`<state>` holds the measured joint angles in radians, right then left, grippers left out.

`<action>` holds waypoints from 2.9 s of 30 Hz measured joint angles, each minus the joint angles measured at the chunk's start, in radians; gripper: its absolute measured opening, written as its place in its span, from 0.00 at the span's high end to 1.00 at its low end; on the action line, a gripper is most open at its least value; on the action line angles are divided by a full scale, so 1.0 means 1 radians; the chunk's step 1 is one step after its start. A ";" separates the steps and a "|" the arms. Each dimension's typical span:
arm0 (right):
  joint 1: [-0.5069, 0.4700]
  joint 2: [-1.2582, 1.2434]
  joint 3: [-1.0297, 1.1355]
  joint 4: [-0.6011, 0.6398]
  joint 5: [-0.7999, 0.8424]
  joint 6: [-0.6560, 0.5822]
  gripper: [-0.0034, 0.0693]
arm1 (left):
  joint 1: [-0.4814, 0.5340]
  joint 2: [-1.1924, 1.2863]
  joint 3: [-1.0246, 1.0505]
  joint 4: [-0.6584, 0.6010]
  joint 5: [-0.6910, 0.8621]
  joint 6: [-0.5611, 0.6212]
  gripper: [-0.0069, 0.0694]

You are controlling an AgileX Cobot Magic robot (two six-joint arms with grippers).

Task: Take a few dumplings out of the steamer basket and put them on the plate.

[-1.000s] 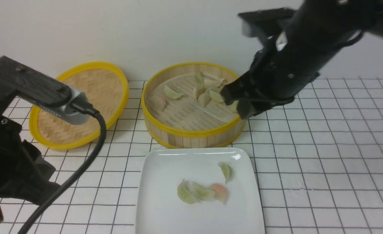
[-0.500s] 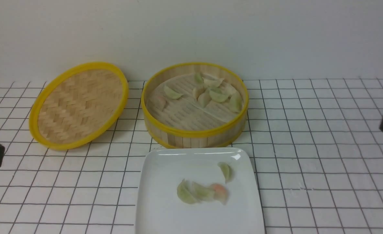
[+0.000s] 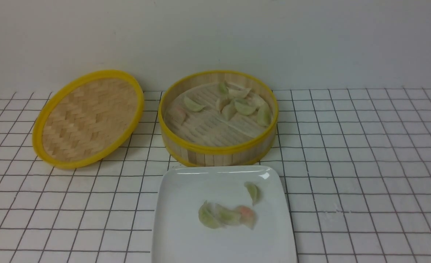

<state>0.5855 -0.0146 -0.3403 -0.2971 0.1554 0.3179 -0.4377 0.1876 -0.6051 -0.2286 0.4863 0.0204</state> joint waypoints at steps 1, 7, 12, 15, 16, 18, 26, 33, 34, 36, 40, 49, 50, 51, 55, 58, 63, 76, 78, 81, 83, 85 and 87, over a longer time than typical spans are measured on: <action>0.000 0.000 0.000 -0.007 0.006 0.000 0.97 | 0.000 -0.026 0.015 -0.004 -0.032 -0.001 0.92; 0.000 -0.001 0.001 -0.016 0.023 0.000 0.97 | 0.000 -0.085 0.035 -0.007 -0.078 -0.002 0.92; 0.000 -0.001 0.001 -0.016 0.025 0.000 0.97 | 0.000 -0.088 0.036 -0.010 -0.079 -0.002 0.92; 0.000 -0.001 0.001 -0.016 0.026 0.000 0.97 | 0.000 -0.088 0.036 -0.010 -0.080 -0.002 0.92; 0.000 -0.001 0.001 -0.016 0.026 0.000 0.97 | 0.000 -0.088 0.036 -0.010 -0.080 -0.002 0.92; 0.000 -0.001 0.001 -0.016 0.026 0.000 0.97 | 0.000 -0.088 0.036 -0.010 -0.080 -0.002 0.92; 0.000 -0.001 0.001 -0.017 0.026 0.000 0.97 | 0.010 -0.099 0.062 0.043 -0.095 0.050 0.92; 0.000 -0.001 0.001 -0.017 0.026 0.000 0.97 | 0.223 -0.197 0.318 0.130 -0.108 0.069 0.92; 0.000 -0.001 0.001 -0.017 0.027 0.000 0.97 | 0.259 -0.200 0.380 0.135 -0.116 0.073 0.92; 0.000 -0.001 0.001 -0.017 0.028 0.000 0.97 | 0.322 -0.201 0.485 0.142 -0.132 0.087 0.92; 0.000 -0.001 0.001 -0.017 0.030 0.000 0.97 | 0.380 -0.201 0.606 0.146 -0.140 0.092 0.92; 0.000 -0.001 0.001 -0.017 0.030 0.000 0.97 | 0.387 -0.201 0.633 0.151 -0.105 0.093 0.92; 0.000 -0.001 0.001 -0.017 0.030 0.000 0.97 | 0.387 -0.201 0.633 0.151 -0.105 0.093 0.92; 0.000 -0.001 0.001 -0.017 0.030 0.000 0.97 | 0.387 -0.201 0.633 0.151 -0.105 0.095 0.92; 0.000 -0.001 0.001 -0.017 0.030 0.000 0.97 | 0.387 -0.201 0.633 0.153 -0.105 0.095 0.92; 0.000 -0.001 0.001 -0.017 0.030 0.000 0.97 | 0.387 -0.201 0.633 0.153 -0.105 0.095 0.92; 0.000 -0.001 0.001 -0.017 0.030 0.000 0.97 | 0.387 -0.201 0.633 0.153 -0.105 0.095 0.92; 0.000 -0.001 0.001 0.099 0.047 -0.033 0.97 | 0.387 -0.201 0.633 0.153 -0.105 0.095 0.92; 0.000 -0.001 0.001 0.177 0.067 -0.078 0.97 | 0.387 -0.201 0.633 0.153 -0.105 0.095 0.92; 0.000 -0.001 0.001 0.271 0.099 -0.166 0.97 | 0.387 -0.201 0.633 0.153 -0.105 0.095 0.92; 0.000 -0.001 0.001 0.303 0.118 -0.196 0.97 | 0.387 -0.201 0.633 0.153 -0.105 0.095 0.92; 0.000 -0.001 0.001 0.306 0.140 -0.205 0.97 | 0.387 -0.201 0.633 0.153 -0.105 0.095 0.92; -0.004 -0.001 0.011 0.297 0.157 -0.212 0.97 | 0.387 -0.201 0.633 0.153 -0.105 0.095 0.92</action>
<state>0.5818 -0.0158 -0.3295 0.0000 0.3126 0.1056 -0.0507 -0.0130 0.0274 -0.0753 0.3815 0.1159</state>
